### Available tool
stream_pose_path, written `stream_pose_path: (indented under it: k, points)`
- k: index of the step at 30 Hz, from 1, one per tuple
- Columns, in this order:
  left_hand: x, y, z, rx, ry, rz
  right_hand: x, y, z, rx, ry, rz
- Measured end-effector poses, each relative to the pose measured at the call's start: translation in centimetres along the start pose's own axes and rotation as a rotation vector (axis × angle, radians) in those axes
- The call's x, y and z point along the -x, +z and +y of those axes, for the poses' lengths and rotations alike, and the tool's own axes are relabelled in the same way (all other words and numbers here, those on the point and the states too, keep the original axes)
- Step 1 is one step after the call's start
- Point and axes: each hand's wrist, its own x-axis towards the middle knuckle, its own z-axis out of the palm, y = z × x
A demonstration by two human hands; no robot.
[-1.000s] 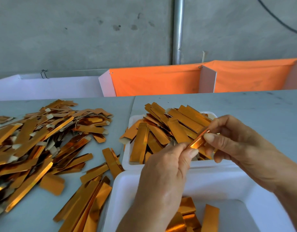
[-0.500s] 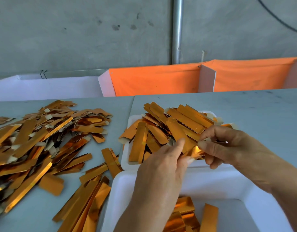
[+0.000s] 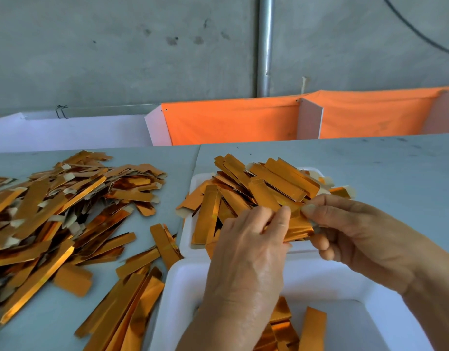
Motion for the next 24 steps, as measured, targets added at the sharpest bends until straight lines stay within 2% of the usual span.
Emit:
stream_pose_path:
  k: [4, 8, 12, 16, 24]
  points:
    - [-0.1, -0.9, 0.3, 0.197, -0.064, -0.027, 0.3, -0.1, -0.2, -0.024, 0.004, -0.08]
    - [0.4, -0.5, 0.1, 0.378, -0.119, -0.011, 0.2, -0.4, -0.2, -0.068, -0.028, -0.095]
    - [0.2, -1.3, -0.3, 0.549, -0.241, -0.064, 0.3, -0.3, -0.4, -0.042, -0.078, -0.1]
    - [0.3, -1.2, -0.6, 0.592, -0.272, -0.115, 0.4, -0.4, -0.3, 0.047, -0.133, -0.073]
    - [0.4, -1.4, -0.9, 0.599, -0.222, -0.14, 0.7, -0.5, -0.6, 0.196, -0.247, -0.1]
